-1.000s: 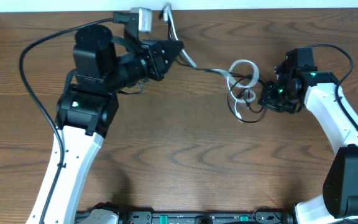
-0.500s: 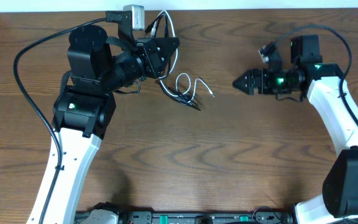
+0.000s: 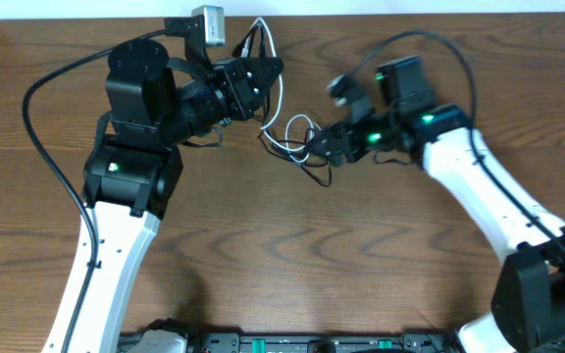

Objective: Untangle cables

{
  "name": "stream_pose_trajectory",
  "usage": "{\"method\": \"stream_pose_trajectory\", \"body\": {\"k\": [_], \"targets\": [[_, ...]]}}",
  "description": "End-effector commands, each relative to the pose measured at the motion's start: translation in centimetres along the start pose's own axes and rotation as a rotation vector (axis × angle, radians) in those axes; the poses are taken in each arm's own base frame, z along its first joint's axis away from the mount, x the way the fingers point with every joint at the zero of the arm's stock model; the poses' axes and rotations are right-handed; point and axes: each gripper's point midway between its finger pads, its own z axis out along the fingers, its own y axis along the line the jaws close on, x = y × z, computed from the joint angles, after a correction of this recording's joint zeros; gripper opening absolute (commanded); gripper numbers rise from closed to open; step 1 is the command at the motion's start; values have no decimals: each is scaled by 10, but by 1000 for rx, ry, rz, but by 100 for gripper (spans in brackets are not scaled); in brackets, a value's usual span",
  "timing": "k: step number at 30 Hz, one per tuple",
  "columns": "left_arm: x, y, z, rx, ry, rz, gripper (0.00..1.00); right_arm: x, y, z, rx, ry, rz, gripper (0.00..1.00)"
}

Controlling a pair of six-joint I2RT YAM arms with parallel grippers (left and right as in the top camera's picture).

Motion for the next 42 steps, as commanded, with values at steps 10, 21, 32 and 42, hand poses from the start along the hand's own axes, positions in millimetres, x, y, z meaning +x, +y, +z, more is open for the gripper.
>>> {"method": "stream_pose_trajectory", "body": {"k": [10, 21, 32, 42], "targets": [[-18, -6, -21, 33, -42, -62, 8, 51, -112, 40, 531, 124, 326, 18], [-64, 5, -75, -29, -228, -25, 7, 103, -199, -34, 808, 158, 702, 16], [-82, 32, -102, -102, -297, -49, 7, 168, -244, -114, 827, 278, 910, 43], [-79, 30, -101, -91, -282, -51, 7, 125, -203, -102, 282, 149, 667, 84]]}}
